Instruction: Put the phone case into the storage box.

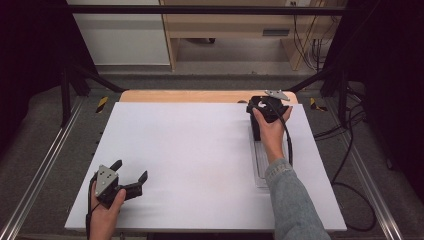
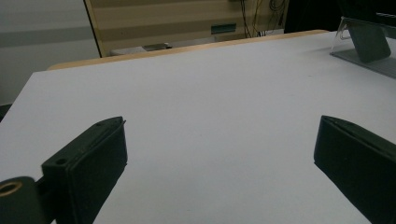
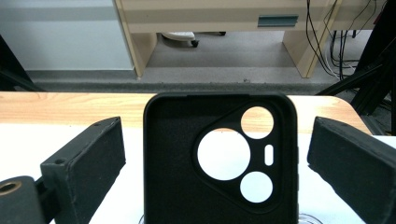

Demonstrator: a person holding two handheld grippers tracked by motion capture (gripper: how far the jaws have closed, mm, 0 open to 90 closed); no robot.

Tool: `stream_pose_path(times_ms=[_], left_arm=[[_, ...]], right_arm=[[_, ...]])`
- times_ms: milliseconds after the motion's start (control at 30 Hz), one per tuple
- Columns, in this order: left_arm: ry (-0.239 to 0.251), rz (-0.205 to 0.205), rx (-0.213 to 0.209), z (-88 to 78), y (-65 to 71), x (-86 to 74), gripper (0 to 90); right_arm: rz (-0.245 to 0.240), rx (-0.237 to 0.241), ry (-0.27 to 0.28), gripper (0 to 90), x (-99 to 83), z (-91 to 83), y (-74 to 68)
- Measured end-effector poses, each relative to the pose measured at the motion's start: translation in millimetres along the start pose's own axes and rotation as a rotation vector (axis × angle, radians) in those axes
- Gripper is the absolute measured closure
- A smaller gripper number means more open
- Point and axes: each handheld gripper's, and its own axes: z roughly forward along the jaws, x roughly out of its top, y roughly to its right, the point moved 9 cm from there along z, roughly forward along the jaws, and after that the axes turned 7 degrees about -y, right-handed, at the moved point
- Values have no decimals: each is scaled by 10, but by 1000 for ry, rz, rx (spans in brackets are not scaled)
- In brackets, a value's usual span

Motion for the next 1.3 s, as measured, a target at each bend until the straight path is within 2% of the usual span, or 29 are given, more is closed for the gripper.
stream_pose_path(times_ms=[967,1300], left_arm=[[2,2,5,-6,-11,4,27],[3,4,8,-12,-16,7,26]], right_arm=[[-34,53,30,43,118,-247,-56],[-24,89,41,43,155,-316,-94]])
